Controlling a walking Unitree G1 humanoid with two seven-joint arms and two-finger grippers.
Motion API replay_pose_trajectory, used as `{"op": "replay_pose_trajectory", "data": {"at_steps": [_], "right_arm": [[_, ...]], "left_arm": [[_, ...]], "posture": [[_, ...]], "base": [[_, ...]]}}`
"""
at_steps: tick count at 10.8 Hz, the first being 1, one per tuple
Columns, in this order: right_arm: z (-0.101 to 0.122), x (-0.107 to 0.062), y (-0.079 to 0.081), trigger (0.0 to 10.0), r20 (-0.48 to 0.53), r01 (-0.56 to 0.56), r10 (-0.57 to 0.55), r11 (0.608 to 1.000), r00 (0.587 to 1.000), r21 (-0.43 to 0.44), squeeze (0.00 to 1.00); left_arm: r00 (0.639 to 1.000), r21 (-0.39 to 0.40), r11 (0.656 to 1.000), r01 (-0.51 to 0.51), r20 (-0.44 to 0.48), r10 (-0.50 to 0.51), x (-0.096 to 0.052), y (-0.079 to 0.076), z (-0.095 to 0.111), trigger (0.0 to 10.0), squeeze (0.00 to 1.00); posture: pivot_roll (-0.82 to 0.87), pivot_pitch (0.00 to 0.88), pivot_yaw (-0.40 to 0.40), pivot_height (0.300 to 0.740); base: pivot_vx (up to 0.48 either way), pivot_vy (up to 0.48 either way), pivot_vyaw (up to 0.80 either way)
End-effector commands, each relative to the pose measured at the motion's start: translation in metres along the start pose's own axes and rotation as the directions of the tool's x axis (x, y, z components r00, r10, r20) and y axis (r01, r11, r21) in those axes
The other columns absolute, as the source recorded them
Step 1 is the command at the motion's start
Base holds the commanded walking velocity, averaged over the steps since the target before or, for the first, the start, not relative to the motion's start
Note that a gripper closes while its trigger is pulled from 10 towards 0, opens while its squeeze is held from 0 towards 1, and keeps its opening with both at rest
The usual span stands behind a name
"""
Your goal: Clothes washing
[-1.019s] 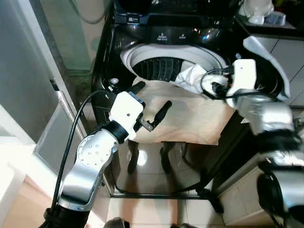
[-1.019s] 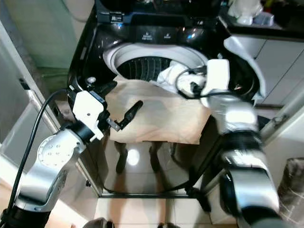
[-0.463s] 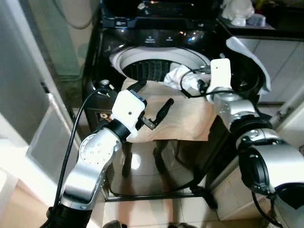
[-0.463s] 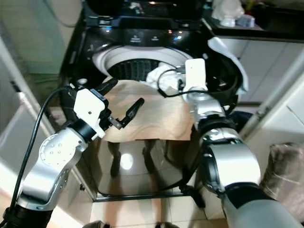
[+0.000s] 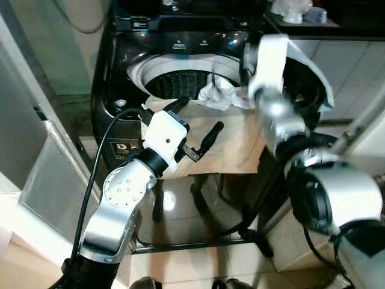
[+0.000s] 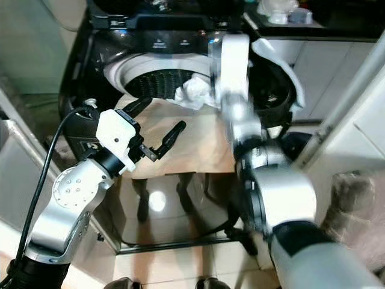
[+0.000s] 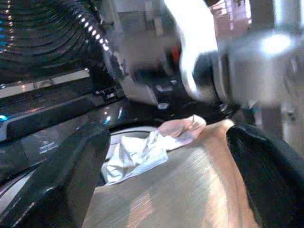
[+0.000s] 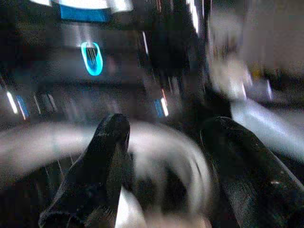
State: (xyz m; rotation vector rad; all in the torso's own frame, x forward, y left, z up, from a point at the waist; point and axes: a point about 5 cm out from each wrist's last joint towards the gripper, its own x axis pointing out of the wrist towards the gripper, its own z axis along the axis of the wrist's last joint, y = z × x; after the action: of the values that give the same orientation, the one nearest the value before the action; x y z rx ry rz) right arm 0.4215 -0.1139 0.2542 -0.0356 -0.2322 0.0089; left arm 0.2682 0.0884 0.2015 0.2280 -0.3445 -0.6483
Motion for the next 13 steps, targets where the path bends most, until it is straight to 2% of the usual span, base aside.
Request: {"op": "replay_pose_trajectory", "data": {"at_steps": [1, 2, 4, 6, 7, 8, 9, 10, 11, 12, 13], "right_arm": [[0.004, 0.000, 0.000, 10.0, 0.031, 0.002, -0.003, 1.000, 1.000, 0.030, 0.00], [0.014, 0.001, 0.002, 10.0, 0.095, -0.025, 0.020, 0.998, 0.995, 0.053, 0.00], [0.010, -0.002, 0.000, 10.0, 0.123, -0.032, 0.021, 0.996, 0.992, 0.085, 0.00], [0.000, -0.011, -0.005, 10.0, 0.173, -0.031, 0.022, 0.998, 0.985, 0.049, 0.00], [-0.002, -0.014, -0.012, 10.0, 0.185, -0.075, 0.068, 0.997, 0.980, 0.027, 0.00], [-0.005, -0.022, -0.028, 10.0, 0.232, 0.026, -0.032, 0.999, 0.972, 0.032, 0.00], [-0.006, -0.042, -0.045, 10.0, 0.327, 0.153, -0.141, 0.988, 0.935, -0.010, 0.00], [-0.001, -0.057, -0.046, 10.0, 0.391, 0.174, -0.145, 0.984, 0.909, -0.039, 0.00], [0.011, -0.079, -0.038, 10.0, 0.476, 0.141, -0.083, 0.986, 0.875, -0.089, 0.00], [0.010, -0.087, -0.036, 10.0, 0.474, 0.131, -0.071, 0.987, 0.878, -0.095, 0.00], [-0.005, -0.093, -0.033, 10.0, 0.400, 0.116, -0.068, 0.988, 0.914, -0.099, 0.00]], "left_arm": [[1.000, 0.006, 1.000, 0.003, -0.008, -0.003, 0.002, 0.000, -0.001, 10.0, 0.00], [1.000, 0.005, 1.000, 0.011, -0.005, -0.011, 0.003, 0.000, -0.001, 10.0, 0.00], [1.000, 0.007, 1.000, 0.017, -0.006, -0.017, 0.005, 0.000, -0.003, 10.0, 0.00], [0.999, 0.034, 0.999, -0.013, -0.030, 0.014, 0.006, 0.002, -0.006, 10.0, 0.00], [0.995, 0.074, 0.994, -0.082, -0.045, 0.086, 0.006, 0.009, -0.009, 10.0, 0.00], [0.984, 0.092, 0.983, -0.162, -0.062, 0.168, 0.005, 0.015, -0.013, 10.0, 0.00], [0.957, 0.084, 0.957, -0.278, -0.067, 0.284, 0.004, 0.024, -0.015, 10.0, 0.00], [0.943, 0.094, 0.942, -0.323, -0.052, 0.328, 0.003, 0.025, -0.013, 10.0, 0.00], [0.926, 0.112, 0.923, -0.368, -0.045, 0.374, 0.005, 0.025, -0.013, 10.0, 0.00], [0.923, 0.127, 0.917, -0.378, -0.028, 0.385, 0.006, 0.024, -0.012, 10.0, 0.00], [0.916, 0.100, 0.914, -0.393, -0.041, 0.398, 0.008, 0.023, -0.014, 10.0, 0.00]], "posture": [[0.13, 0.022, -0.021, 0.740], [0.12, 0.023, -0.015, 0.740], [0.09, 0.023, -0.009, 0.740], [0.09, 0.025, -0.011, 0.740], [0.09, 0.024, -0.014, 0.740], [0.08, 0.025, -0.020, 0.740], [0.08, 0.024, -0.021, 0.740], [0.07, 0.025, -0.022, 0.740], [0.05, 0.022, -0.016, 0.740], [0.05, 0.021, -0.016, 0.740], [0.04, 0.015, -0.014, 0.740]], "base": [[0.000, 0.000, 0.00], [0.000, 0.000, 0.00], [0.000, 0.000, 0.00], [0.000, 0.000, 0.00], [0.000, 0.000, 0.00], [0.000, 0.000, 0.00], [0.000, 0.000, 0.00], [0.000, 0.000, 0.00], [0.000, 0.000, 0.00], [0.000, 0.000, 0.00], [0.000, 0.000, 0.00]]}}
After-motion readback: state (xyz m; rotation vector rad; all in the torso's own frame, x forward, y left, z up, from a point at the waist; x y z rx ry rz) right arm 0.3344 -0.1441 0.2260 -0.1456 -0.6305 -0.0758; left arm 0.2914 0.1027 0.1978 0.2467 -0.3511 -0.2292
